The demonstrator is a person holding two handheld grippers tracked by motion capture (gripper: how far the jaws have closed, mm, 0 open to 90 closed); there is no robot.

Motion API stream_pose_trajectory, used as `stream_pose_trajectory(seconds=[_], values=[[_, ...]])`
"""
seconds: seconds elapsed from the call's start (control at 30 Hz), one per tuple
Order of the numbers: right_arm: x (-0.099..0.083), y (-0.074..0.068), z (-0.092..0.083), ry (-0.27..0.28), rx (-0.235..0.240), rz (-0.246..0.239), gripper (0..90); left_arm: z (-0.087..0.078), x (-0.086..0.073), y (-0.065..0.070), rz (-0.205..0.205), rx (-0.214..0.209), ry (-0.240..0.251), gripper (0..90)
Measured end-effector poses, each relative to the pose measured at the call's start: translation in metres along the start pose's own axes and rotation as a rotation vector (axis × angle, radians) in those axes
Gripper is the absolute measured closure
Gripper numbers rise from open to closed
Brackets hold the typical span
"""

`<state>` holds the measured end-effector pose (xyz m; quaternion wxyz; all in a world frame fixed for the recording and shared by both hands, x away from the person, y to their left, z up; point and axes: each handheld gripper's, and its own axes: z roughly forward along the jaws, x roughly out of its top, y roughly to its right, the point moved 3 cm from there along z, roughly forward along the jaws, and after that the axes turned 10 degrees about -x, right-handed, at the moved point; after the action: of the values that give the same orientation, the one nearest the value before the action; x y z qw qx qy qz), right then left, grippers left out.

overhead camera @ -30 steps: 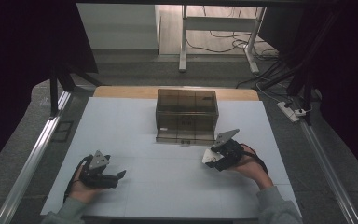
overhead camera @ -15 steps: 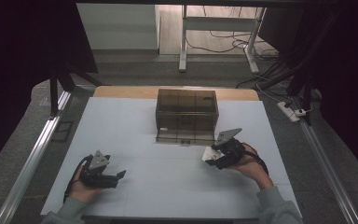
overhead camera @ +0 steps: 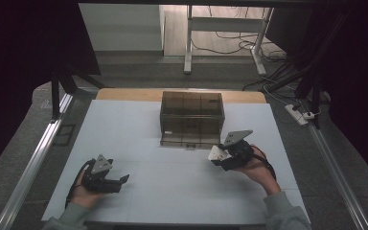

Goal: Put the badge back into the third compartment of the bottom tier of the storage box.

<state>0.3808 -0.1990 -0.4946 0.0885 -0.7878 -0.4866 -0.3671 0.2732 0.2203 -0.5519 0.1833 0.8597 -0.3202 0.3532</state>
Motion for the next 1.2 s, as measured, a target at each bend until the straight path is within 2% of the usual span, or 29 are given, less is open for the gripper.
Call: stream_pose_trajectory(seconds=[0.4,1.2], values=[[0.007,0.006,-0.008,0.042,-0.082,0.066,33.4,0.0,0.0,0.0,-0.002,0.002,0.0,14.6],[0.012,0.012,-0.003,0.045,-0.162,0.111,33.4,0.0,0.0,0.0,-0.001,0.005,-0.001,14.6]])
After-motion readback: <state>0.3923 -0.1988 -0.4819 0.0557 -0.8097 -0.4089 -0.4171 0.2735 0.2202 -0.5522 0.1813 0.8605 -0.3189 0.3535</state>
